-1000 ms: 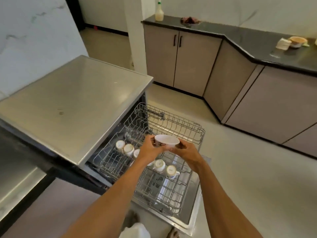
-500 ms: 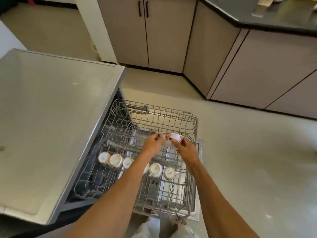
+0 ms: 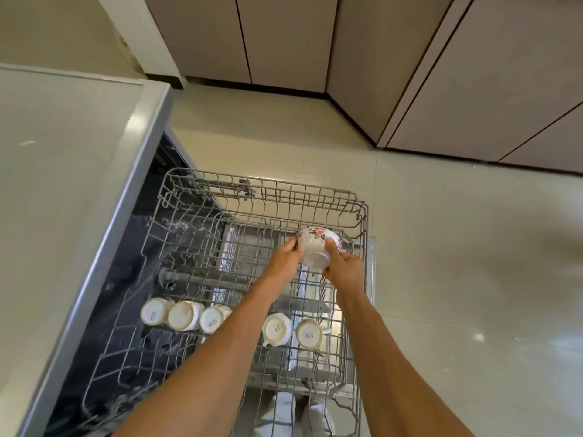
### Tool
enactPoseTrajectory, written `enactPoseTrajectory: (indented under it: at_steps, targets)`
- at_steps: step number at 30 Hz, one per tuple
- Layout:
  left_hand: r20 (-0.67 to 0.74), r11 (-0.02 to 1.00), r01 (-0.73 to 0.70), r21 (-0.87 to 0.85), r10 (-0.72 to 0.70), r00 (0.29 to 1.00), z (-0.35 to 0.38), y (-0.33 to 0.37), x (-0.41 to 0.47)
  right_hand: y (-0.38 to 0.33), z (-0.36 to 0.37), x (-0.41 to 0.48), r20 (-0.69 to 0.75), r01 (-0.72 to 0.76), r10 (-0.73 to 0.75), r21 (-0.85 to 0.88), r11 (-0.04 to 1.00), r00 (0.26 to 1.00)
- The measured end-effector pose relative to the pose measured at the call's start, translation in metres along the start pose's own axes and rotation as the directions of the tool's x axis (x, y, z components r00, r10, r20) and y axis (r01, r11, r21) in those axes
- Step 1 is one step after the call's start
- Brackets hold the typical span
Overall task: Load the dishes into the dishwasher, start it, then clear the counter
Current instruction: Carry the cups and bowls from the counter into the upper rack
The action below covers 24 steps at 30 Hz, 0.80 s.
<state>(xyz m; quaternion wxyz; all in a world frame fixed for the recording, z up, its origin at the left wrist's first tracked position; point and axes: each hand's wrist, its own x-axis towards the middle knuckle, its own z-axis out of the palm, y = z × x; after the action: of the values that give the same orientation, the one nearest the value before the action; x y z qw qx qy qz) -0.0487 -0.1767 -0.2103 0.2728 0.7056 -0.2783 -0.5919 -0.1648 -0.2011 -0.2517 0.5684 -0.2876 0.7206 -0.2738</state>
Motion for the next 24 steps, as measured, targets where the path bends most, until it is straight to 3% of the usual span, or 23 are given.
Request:
enactPoseTrajectory:
  at_steps: [10, 17, 24]
  targets:
    - [0.078, 0.988, 0.111, 0.103, -0.12, 0.99, 0.007, -0.019, 0.056, 0.008, 0.01, 0.051, 0.085, -0.277, 0.28, -0.041, 0.96, 0.956]
    - [0.074, 0.978, 0.149, 0.143, -0.161, 0.984, 0.01, -0.024, 0.075, 0.022, 0.01, 0.065, 0.172, -0.246, 0.25, -0.045, 0.968, 0.953]
    - [0.08, 0.984, 0.131, 0.123, -0.142, 0.987, 0.011, -0.028, 0.075, 0.022, 0.013, 0.063, 0.171, -0.255, 0.25, 0.01, 0.967, 0.953]
